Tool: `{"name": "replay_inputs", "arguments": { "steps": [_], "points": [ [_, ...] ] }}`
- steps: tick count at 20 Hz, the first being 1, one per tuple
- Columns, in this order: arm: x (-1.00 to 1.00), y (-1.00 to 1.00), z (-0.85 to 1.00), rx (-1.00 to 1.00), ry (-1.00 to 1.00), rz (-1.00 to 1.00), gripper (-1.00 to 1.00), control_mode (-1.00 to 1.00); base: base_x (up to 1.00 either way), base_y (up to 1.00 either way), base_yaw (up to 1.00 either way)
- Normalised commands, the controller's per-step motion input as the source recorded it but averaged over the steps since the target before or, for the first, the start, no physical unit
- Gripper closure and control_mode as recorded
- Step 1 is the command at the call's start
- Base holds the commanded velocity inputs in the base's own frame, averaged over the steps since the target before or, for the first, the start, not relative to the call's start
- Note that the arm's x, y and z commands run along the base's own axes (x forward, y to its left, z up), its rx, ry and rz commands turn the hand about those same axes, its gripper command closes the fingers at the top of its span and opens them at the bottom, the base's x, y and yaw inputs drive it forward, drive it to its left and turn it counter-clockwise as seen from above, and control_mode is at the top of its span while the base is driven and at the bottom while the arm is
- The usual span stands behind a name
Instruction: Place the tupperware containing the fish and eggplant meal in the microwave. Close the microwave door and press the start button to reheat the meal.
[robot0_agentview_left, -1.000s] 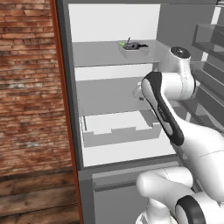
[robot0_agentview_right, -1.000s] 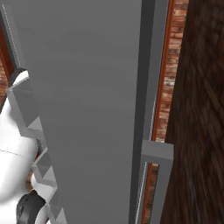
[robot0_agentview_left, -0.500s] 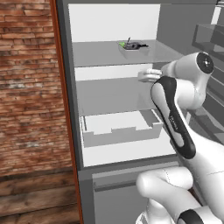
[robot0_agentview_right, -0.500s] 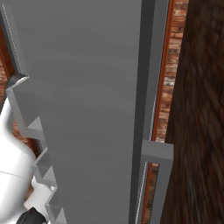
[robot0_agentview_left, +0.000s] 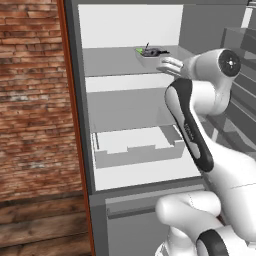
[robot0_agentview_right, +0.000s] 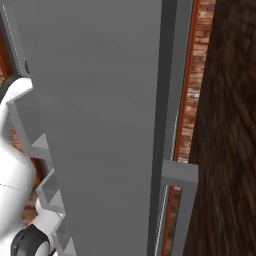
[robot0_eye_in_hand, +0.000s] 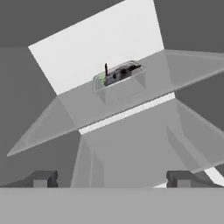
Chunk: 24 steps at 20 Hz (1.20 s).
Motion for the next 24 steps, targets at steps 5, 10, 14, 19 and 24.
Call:
{"name": "replay_inputs", "arguments": {
  "steps": [5,10,14,19,24],
  "points": [
    [0.29,0.0,0.55,0.11,0.01,-0.12,-1.0,-1.0,0.0,0.0,0.0],
    [0.36,-0.01,0.18,0.12,0.06,-0.06,-1.0,-1.0,0.0,0.0,0.0],
    [0.3,0.0,-0.01,0.01,0.01,-0.01,-1.0,-1.0,0.0,0.0,0.0],
    [0.38,0.0,-0.16,0.0,0.02,-0.02,-1.0,-1.0,0.0,0.0,0.0],
    [0.5,0.0,-0.3,0.0,0.1,-0.04,-1.0,-1.0,0.0,0.0,0.0]
  ]
}}
